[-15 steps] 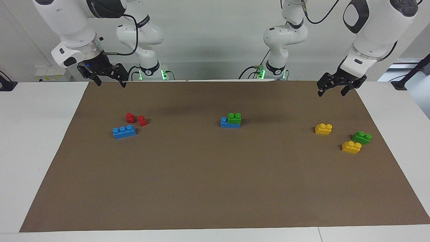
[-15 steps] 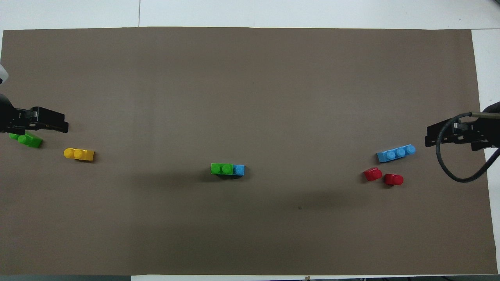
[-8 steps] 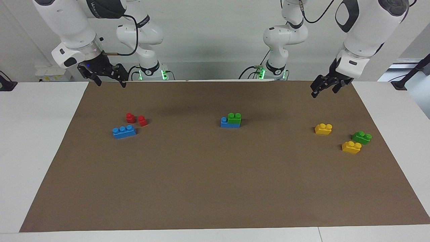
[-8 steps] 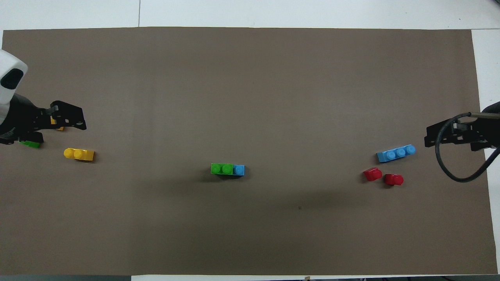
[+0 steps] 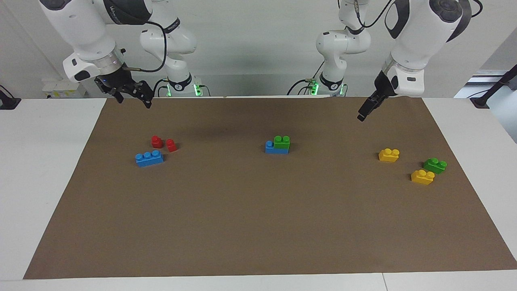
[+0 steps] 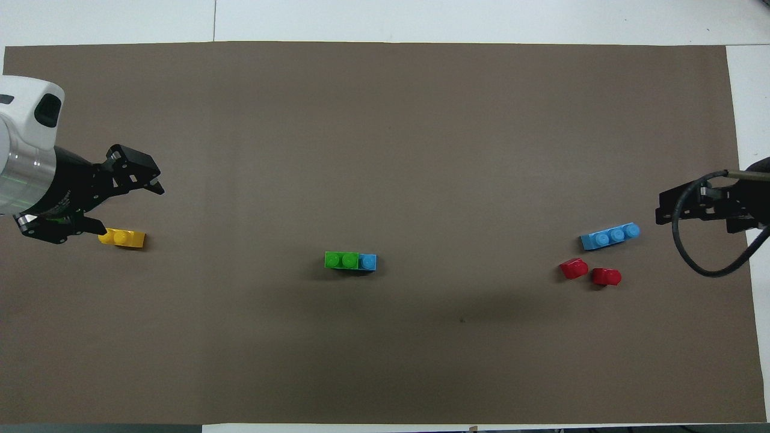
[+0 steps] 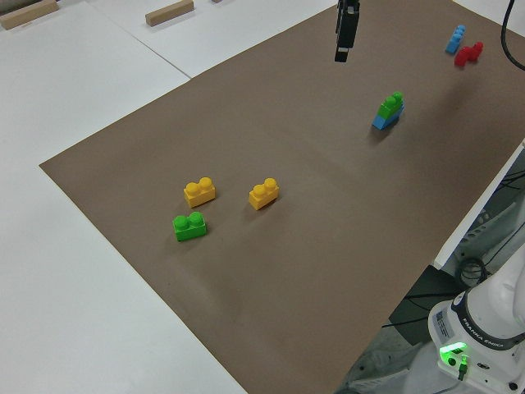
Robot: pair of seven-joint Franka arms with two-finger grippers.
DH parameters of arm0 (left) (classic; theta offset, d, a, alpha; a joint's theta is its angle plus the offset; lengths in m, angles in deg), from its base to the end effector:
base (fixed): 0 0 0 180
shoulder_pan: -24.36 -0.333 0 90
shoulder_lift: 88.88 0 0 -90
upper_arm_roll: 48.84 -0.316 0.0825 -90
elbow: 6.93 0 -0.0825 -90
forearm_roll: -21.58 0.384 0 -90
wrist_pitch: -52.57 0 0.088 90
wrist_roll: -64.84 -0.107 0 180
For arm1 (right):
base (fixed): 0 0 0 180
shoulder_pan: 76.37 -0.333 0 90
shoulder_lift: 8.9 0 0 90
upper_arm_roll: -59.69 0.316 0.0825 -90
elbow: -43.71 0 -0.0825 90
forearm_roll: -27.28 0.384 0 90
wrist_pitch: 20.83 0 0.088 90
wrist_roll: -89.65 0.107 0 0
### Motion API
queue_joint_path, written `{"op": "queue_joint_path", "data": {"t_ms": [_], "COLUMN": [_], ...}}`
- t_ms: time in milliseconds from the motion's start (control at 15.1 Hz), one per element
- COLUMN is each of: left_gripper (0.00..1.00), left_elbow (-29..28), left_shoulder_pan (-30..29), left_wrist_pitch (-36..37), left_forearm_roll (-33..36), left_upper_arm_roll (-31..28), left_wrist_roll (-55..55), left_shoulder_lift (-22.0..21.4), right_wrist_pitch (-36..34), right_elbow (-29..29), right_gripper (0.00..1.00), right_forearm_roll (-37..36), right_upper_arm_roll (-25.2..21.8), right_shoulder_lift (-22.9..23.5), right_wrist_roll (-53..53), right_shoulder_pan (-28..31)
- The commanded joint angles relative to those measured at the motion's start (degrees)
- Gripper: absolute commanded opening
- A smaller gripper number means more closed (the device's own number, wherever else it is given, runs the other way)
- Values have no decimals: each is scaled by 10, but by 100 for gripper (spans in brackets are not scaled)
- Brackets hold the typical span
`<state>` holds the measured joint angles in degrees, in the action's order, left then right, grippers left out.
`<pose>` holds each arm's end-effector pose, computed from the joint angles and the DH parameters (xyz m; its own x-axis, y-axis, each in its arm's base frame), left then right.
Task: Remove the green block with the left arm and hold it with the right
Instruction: 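Move the left gripper and the right gripper toward the green-blue brick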
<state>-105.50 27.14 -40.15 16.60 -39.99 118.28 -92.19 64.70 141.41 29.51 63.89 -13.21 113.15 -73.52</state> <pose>0.5242 -0.1192 0.5893 0.7383 0.6685 -0.0892 0.6718 -0.7407 0.0100 0.5190 0.0180 0.5959 0.9165 -0.3751 -0.1388 -0.3756 -0.9265 0.0240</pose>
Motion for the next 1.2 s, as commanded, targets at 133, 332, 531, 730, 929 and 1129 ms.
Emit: {"op": "queue_joint_path", "data": {"t_ms": [133, 332, 531, 730, 929, 1129], "left_gripper": [100, 100, 100, 100, 100, 100], "left_elbow": [-86, -116, -165, -197, -217, -221], "left_shoulder_pan": [64, 90, 132, 156, 187, 214], "left_wrist_pitch": [-56, -73, -99, -141, -185, -228], "left_forearm_roll": [-9, -9, -9, -9, -9, -8], "left_upper_arm_roll": [-7, -6, -6, -6, -6, -7], "left_wrist_roll": [191, 277, 398, 485, 548, 603], "left_shoulder_lift": [-51, -69, -92, -100, -86, -49], "right_wrist_pitch": [81, 132, 194, 245, 289, 340], "right_elbow": [71, 115, 161, 197, 227, 248], "right_gripper": [100, 100, 99, 100, 100, 100], "right_forearm_roll": [72, 142, 177, 215, 258, 283], "right_upper_arm_roll": [6, 7, 7, 7, 6, 7], "right_shoulder_lift": [-22, -22, -19, -17, -17, -17], "right_wrist_roll": [296, 398, 492, 534, 594, 660], "right_shoulder_pan": [-54, -57, -98, -132, -167, -188]}}
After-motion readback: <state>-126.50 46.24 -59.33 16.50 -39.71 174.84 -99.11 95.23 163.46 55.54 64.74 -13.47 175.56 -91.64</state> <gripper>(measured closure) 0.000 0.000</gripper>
